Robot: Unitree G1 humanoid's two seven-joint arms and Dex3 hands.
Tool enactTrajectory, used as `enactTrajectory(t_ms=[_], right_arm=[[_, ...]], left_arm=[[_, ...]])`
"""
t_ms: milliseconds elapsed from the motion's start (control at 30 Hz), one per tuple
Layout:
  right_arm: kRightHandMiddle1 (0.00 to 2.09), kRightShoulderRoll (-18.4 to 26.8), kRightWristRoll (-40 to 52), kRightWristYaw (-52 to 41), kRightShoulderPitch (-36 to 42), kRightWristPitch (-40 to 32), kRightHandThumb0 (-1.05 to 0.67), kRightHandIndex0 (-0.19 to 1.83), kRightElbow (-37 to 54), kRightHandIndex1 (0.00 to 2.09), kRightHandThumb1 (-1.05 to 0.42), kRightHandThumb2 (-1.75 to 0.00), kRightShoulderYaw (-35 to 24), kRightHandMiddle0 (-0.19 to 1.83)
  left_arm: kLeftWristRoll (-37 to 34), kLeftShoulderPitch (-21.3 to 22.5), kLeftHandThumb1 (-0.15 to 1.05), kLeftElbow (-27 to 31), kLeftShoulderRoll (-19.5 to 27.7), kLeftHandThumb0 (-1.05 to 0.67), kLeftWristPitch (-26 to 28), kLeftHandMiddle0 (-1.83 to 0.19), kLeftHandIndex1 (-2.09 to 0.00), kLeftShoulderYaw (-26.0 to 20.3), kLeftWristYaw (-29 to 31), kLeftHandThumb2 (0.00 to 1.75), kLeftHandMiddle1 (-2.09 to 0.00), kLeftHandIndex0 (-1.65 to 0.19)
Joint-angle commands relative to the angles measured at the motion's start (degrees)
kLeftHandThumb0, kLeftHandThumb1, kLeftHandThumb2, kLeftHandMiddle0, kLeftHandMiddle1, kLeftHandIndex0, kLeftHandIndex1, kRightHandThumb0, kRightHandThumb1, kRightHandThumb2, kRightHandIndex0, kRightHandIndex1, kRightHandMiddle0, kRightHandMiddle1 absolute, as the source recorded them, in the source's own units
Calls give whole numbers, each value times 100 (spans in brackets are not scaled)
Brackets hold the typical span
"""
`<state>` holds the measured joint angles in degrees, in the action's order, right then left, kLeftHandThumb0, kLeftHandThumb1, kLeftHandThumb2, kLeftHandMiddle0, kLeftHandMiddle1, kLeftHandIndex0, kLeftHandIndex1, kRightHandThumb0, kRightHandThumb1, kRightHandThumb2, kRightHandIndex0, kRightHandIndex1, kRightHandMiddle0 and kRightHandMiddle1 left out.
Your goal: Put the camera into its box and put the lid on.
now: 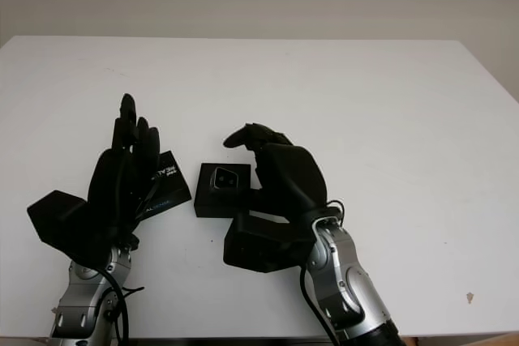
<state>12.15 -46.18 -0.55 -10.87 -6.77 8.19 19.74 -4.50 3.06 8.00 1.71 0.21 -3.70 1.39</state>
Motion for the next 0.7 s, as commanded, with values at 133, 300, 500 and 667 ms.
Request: enactTrajectory(t_ms=[133,300,500,667], right_arm=[[108,51,5,-77,-34,-44,-69,22,6,18,-98,-5,-21,6],[108,73,23,-84,-34,-19,-71,23,-25,18,-98,-6,-30,7],[108,92,0,-63,-31,-2,-71,24,-87,17,-99,-5,1,8],[109,86,-73,-37,-31,-46,-67,25,-150,17,-98,-5,31,10]], left_arm=[[-12,-6,105,11,-7,-74,-80,19,0,-28,-7,50,0,19],[26,-7,105,11,2,-74,-81,19,0,-15,-22,51,0,19],[-8,-8,105,17,5,-74,-66,19,0,-20,-17,51,0,19],[2,-15,105,40,2,-75,-50,19,0,-11,-22,50,0,19]])
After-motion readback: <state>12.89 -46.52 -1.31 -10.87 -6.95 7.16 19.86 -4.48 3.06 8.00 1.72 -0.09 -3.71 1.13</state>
